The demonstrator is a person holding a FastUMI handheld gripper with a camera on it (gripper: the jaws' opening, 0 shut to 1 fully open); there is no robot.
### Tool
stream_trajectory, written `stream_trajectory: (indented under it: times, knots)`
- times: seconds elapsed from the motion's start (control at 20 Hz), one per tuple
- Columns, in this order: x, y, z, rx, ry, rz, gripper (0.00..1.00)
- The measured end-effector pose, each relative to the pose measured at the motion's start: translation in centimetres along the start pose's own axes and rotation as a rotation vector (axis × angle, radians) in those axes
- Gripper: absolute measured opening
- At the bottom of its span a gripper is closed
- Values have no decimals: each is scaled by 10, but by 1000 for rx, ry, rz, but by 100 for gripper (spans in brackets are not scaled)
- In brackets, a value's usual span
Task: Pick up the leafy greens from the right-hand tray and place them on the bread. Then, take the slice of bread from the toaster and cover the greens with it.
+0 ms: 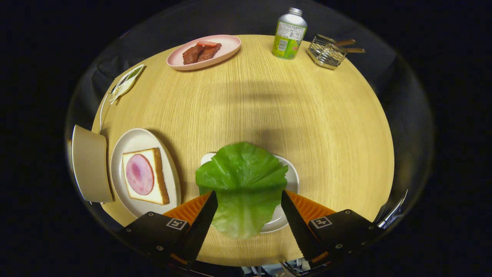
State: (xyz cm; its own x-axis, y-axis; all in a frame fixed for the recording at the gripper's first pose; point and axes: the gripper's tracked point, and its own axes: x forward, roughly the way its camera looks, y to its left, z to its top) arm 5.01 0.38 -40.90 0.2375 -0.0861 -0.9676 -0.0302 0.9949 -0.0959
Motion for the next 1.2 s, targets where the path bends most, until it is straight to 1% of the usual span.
stream_trajectory:
  times: [0.15, 0.2, 0.4, 0.45, 0.5, 0.55, 0.6, 0.65, 0.7, 0.75, 0.8, 0.85, 1.0, 1.2]
  knots:
    - [10, 0, -2, 6, 31, -4, 100]
    - [12, 1, 2, 8, 18, 0, 99]
    - [14, 1, 2, 0, 31, -3, 91]
    - [13, 1, 1, -4, 30, -4, 78]
    - [13, 2, 1, -5, 31, -4, 73]
    - [13, 0, 1, -4, 34, -8, 58]
    - [12, -1, 0, 2, 35, -9, 50]
    - [12, -2, -1, 7, 36, -12, 34]
    - [11, -4, -2, 15, 36, -17, 25]
    - [11, -3, -3, 23, 40, -16, 8]
    - [10, -4, -4, 25, 45, -17, 3]
    - [9, -3, -4, 27, 44, -16, 1]
    - [-3, -3, 2, 44, 23, -5, 1]
    - [-34, 2, 15, 42, -29, -1, 1]
